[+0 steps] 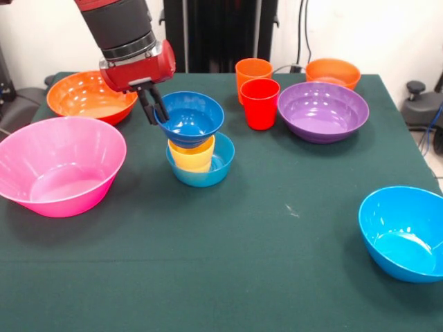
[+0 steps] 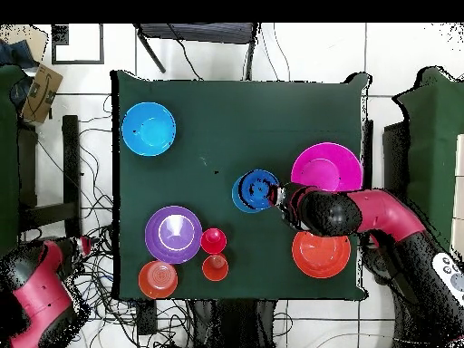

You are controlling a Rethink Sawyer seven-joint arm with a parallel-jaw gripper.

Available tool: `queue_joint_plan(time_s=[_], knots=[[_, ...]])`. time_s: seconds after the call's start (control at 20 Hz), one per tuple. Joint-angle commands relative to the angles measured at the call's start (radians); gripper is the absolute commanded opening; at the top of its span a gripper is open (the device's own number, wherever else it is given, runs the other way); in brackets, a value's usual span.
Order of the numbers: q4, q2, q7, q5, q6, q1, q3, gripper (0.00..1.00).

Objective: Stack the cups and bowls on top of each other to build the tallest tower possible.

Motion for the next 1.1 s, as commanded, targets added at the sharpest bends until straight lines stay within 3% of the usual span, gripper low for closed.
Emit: queue_joint_plan(time_s=[0.05, 0.6, 1.1], knots=[[-0.024, 0.038, -0.312, -0.147, 0.01, 0.026, -0.044, 0.0], [0.008, 0.05, -0.268, -0.187, -0.016, 0.017, -0.041, 0.0], [0.034, 0.068, -0.245, -0.149, 0.005, 0.013, -0.033, 0.0]])
